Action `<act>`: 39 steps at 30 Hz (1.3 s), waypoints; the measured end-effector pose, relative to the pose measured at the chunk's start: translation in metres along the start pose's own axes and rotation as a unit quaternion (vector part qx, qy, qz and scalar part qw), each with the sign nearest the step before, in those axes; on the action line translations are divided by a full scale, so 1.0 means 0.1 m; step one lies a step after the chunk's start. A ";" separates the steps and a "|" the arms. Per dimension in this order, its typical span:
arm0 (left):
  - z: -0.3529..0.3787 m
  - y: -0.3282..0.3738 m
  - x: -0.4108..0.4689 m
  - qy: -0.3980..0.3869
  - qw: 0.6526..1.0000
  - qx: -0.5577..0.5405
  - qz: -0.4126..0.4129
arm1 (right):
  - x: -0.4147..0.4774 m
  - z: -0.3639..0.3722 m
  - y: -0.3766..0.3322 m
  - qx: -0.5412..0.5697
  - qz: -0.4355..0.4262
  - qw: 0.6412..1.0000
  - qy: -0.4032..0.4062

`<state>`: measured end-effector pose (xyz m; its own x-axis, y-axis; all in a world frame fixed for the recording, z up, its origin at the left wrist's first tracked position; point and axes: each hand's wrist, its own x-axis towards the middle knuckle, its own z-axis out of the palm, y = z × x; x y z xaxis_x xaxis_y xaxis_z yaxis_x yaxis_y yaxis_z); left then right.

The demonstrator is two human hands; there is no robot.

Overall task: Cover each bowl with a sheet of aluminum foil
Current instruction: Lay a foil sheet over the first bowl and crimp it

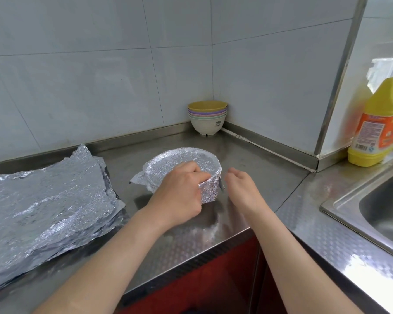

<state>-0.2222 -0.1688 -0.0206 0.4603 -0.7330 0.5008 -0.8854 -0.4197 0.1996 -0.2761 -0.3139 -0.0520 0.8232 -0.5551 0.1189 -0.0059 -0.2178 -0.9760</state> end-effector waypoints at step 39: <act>-0.02 -0.19 0.12 -0.059 0.957 -0.007 -0.285 | -0.01 0.32 -0.16 0.322 0.126 0.929 0.134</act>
<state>-0.2004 -0.1682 -0.0165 0.8715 -0.4440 0.2085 -0.4896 -0.7622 0.4235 -0.2590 -0.2840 -0.0423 0.6710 -0.7216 -0.1707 0.2331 0.4238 -0.8752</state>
